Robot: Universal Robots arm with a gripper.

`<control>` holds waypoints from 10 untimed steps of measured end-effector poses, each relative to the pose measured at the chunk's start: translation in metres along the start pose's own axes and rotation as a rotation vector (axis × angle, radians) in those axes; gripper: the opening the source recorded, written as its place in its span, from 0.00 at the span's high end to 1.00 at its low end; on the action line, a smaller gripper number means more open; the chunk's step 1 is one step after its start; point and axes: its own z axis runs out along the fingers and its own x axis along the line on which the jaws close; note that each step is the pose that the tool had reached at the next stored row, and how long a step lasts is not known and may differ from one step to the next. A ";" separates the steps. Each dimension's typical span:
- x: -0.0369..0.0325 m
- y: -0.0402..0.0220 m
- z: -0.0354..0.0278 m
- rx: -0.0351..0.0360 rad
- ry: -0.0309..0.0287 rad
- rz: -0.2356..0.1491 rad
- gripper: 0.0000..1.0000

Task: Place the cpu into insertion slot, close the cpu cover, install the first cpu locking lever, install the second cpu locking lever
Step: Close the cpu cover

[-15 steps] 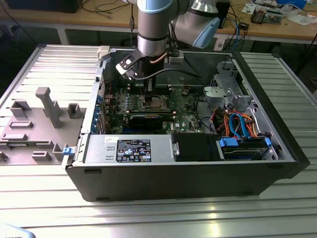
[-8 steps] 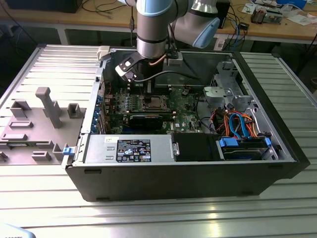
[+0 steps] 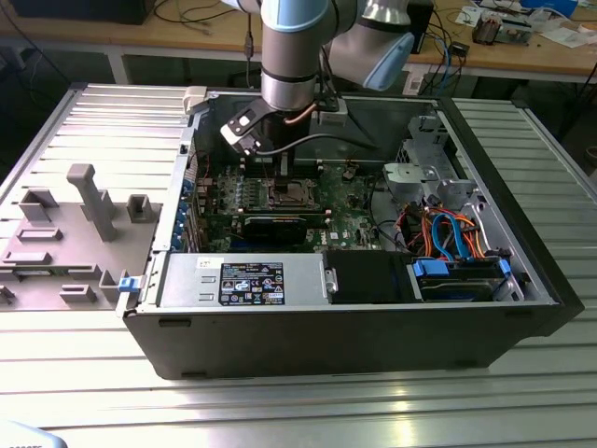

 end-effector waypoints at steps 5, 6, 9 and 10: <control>0.0002 0.0053 -0.0008 0.0003 0.0001 0.000 0.89; 0.0000 0.0053 -0.0030 0.0005 -0.0001 0.000 0.89; 0.0000 0.0052 -0.0061 0.0005 -0.0001 0.000 0.89; 0.0000 0.0052 -0.0065 0.0005 0.0000 0.000 0.89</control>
